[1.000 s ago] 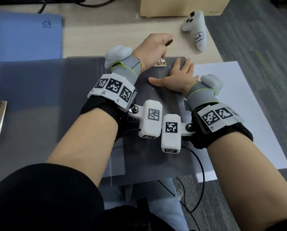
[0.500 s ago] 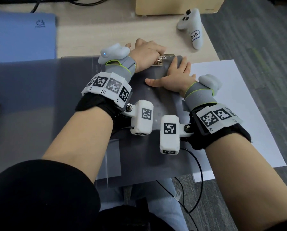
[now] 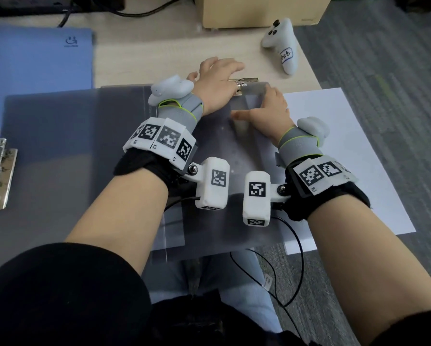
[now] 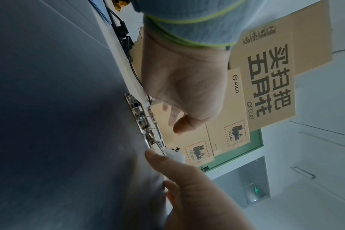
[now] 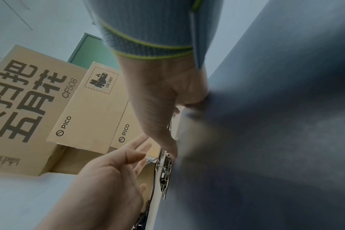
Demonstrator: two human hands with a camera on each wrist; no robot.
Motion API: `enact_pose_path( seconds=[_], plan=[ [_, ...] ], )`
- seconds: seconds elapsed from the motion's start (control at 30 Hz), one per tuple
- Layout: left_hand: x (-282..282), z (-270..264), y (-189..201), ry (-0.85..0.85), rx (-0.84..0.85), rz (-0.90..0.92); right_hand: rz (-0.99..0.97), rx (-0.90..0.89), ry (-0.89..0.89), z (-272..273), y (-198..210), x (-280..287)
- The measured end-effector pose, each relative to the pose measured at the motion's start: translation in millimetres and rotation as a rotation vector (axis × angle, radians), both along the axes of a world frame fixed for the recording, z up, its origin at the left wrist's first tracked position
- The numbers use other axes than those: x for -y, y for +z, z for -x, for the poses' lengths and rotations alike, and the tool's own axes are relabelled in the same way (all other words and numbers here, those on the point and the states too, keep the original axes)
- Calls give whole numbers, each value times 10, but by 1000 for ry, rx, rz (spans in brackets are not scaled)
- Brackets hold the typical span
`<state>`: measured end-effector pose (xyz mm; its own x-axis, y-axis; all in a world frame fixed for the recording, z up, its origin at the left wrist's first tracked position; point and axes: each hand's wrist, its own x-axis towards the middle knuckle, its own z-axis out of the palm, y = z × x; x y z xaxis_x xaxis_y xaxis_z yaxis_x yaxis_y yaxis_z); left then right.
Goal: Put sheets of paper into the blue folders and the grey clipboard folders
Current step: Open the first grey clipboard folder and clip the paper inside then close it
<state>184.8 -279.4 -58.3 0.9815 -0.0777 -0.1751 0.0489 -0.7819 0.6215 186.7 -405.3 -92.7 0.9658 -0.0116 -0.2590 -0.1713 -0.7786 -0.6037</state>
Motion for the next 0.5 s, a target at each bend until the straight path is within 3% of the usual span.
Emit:
enact_pose_path(
  seconds=[0.2, 0.33, 0.5],
  plan=[
    [136, 209, 0, 23, 79, 30, -166, 150, -86, 218, 23, 216],
    [306, 380, -15, -45, 46, 60, -281, 229, -142, 423, 33, 412],
    [521, 527, -63, -98, -10, 265, -329, 294, -186, 629, 53, 580]
  ],
)
